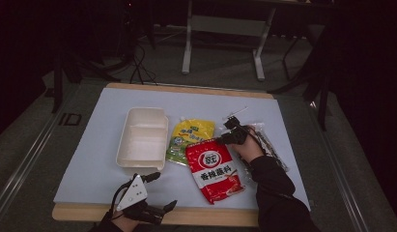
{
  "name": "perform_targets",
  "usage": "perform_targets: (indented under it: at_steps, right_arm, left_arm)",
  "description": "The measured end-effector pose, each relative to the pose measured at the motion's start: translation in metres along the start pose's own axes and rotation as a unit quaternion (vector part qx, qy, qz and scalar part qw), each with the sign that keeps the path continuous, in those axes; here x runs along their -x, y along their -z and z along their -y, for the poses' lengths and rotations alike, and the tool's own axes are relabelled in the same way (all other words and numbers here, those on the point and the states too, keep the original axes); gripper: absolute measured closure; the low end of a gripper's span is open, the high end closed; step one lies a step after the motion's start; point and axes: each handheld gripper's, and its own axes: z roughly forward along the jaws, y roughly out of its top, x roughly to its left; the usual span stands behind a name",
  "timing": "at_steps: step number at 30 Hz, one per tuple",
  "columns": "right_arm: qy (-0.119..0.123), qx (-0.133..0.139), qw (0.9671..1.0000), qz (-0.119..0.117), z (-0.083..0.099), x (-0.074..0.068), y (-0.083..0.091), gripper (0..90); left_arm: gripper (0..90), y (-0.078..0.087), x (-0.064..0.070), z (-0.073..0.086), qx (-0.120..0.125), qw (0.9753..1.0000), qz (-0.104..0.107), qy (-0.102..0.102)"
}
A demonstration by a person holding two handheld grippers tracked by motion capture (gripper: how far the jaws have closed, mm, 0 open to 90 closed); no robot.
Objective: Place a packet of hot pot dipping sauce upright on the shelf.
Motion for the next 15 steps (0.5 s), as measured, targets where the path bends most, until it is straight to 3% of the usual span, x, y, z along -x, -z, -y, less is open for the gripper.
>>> perform_targets:
  at_steps: [1, 4, 6, 7, 12, 15]
  right_arm:
    - [0.003, -0.007, 1.0000, -0.002, 0.000, 0.001, -0.001, 66.9]
    - [0.006, -0.014, 0.9999, -0.001, 0.001, 0.001, -0.001, 68.1]
    - [0.020, -0.022, 0.9995, 0.008, 0.001, 0.000, -0.002, 84.1]
    - [0.024, -0.024, 0.9994, 0.012, 0.001, 0.000, -0.001, 85.9]
    - [0.054, -0.013, 0.9981, 0.027, 0.001, -0.005, 0.007, 88.6]
    - [0.056, -0.002, 0.9981, 0.023, 0.001, -0.005, 0.016, 88.8]
  left_arm:
    - [3.2, 0.000, 0.000, 0.000, 0.001, 1.0000, 0.000, 0.001]
    - [3.2, 0.000, 0.000, 0.000, 0.001, 1.0000, 0.000, 0.002]
    - [3.2, 0.000, -0.002, 0.000, 0.002, 1.0000, 0.001, 0.007]
    - [3.2, 0.001, -0.002, 0.000, 0.002, 1.0000, 0.001, 0.008]
    - [3.2, 0.000, -0.001, 0.000, -0.001, 1.0000, 0.000, 0.005]
    - [3.2, -0.001, -0.001, 0.000, -0.001, 1.0000, -0.001, 0.005]
